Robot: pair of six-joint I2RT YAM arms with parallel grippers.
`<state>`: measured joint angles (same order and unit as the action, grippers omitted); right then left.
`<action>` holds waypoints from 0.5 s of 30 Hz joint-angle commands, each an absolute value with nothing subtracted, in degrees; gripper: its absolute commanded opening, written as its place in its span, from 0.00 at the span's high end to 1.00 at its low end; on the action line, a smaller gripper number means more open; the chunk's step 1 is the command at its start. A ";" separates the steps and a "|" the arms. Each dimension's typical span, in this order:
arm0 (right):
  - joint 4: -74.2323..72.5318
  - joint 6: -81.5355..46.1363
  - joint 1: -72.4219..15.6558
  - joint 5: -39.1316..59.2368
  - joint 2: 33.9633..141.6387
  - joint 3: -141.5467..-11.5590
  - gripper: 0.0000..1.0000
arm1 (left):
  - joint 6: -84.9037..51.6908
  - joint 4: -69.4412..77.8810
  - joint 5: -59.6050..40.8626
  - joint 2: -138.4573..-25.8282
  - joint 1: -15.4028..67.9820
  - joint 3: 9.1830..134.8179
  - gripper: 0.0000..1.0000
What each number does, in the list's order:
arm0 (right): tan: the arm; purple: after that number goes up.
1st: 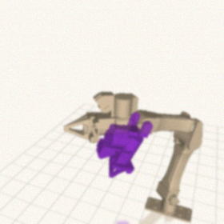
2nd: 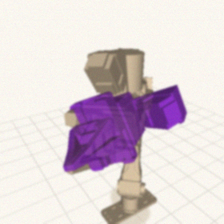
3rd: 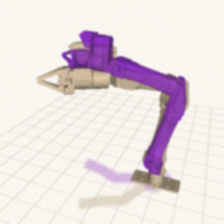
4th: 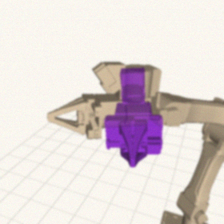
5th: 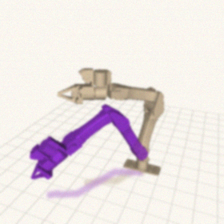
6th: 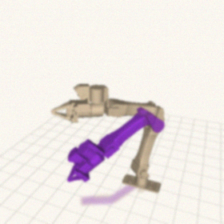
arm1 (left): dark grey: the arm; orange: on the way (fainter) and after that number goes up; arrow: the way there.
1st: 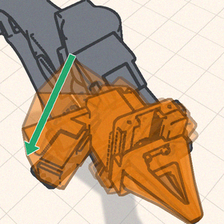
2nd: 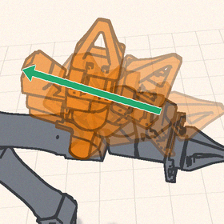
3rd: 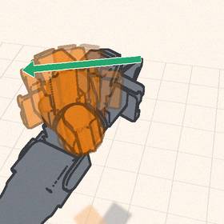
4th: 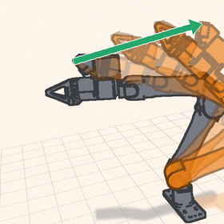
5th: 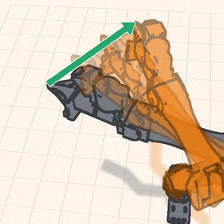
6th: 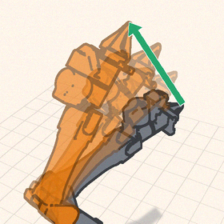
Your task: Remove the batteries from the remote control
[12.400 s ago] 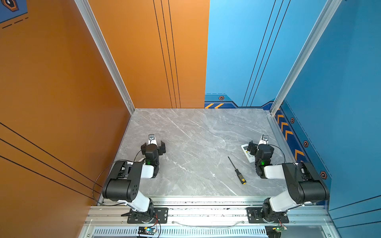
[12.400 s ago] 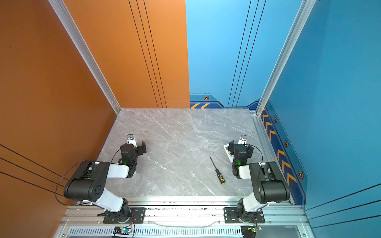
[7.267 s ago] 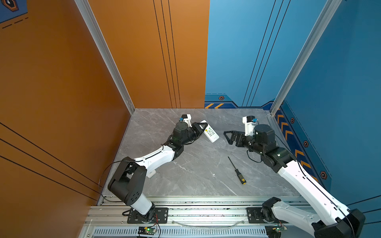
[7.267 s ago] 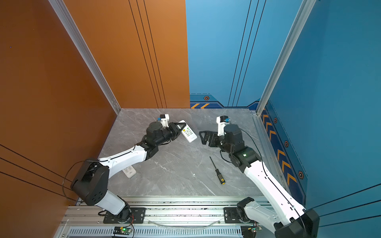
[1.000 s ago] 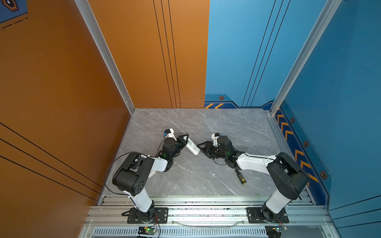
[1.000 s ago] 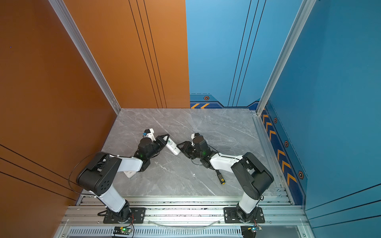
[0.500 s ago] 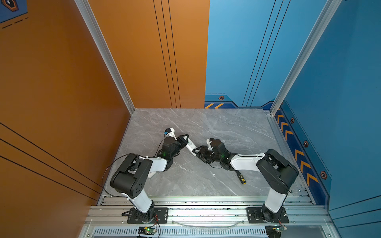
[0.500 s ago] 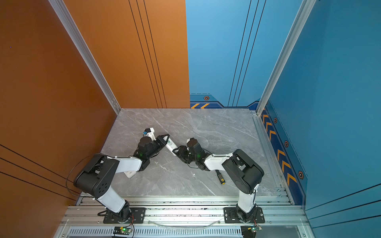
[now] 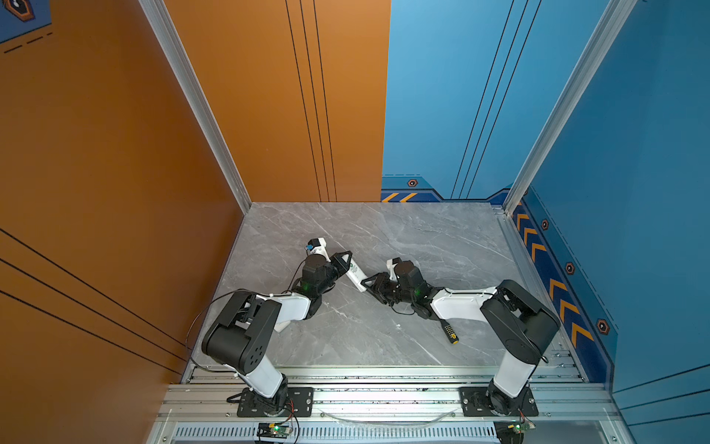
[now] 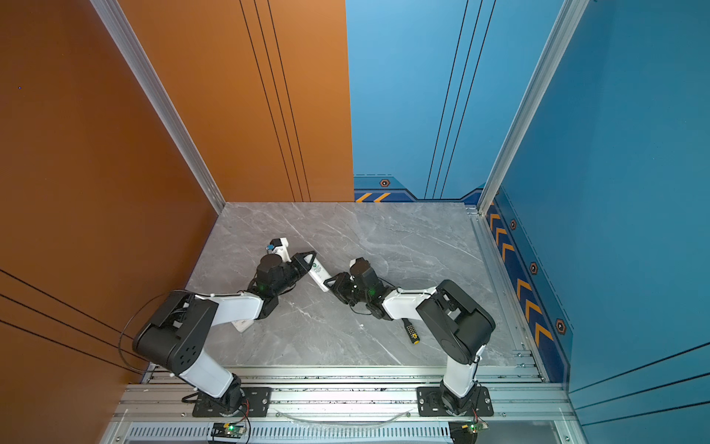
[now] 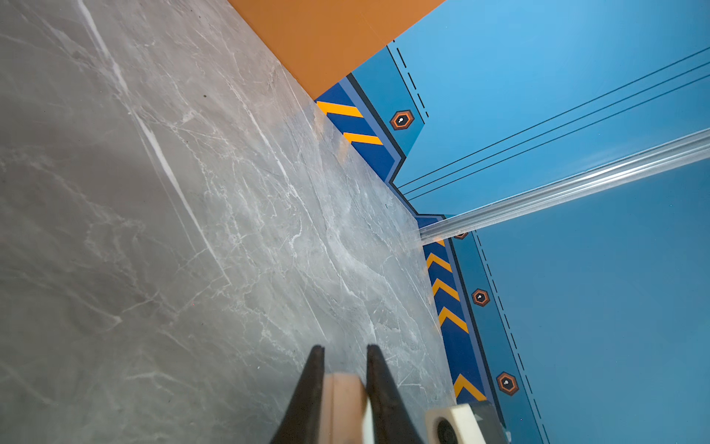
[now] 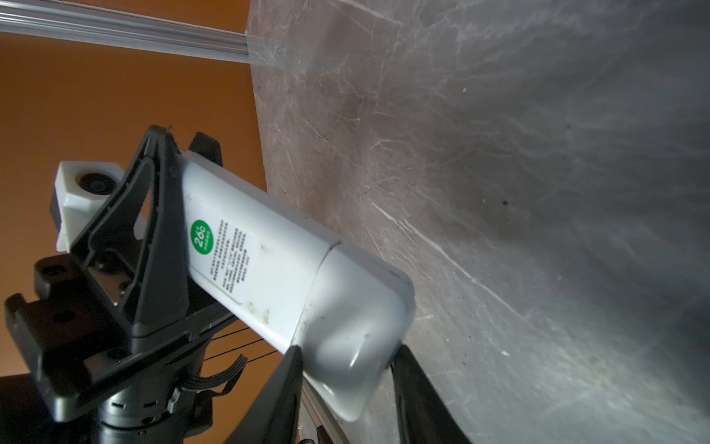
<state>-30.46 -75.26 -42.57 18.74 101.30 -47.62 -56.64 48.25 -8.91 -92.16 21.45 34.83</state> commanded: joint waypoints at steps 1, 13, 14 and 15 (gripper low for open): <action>-30.66 -75.25 -41.67 16.39 98.29 -46.54 0.60 | -52.97 44.33 -10.19 -89.92 22.06 37.31 1.00; -32.61 -75.74 -40.98 17.20 96.45 -46.85 0.66 | -50.85 40.84 -8.78 -89.71 23.38 38.34 1.00; -32.27 -75.61 -40.91 17.01 95.83 -46.89 0.66 | -50.74 40.62 -8.71 -89.61 23.37 38.34 1.00; -32.00 -75.44 -40.96 17.00 95.41 -46.91 0.66 | -50.63 40.52 -8.63 -89.60 23.47 38.28 1.00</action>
<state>-29.85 -75.68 -41.45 17.96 98.94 -46.89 -53.06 43.99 -8.40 -90.63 22.55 37.65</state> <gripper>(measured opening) 0.340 0.175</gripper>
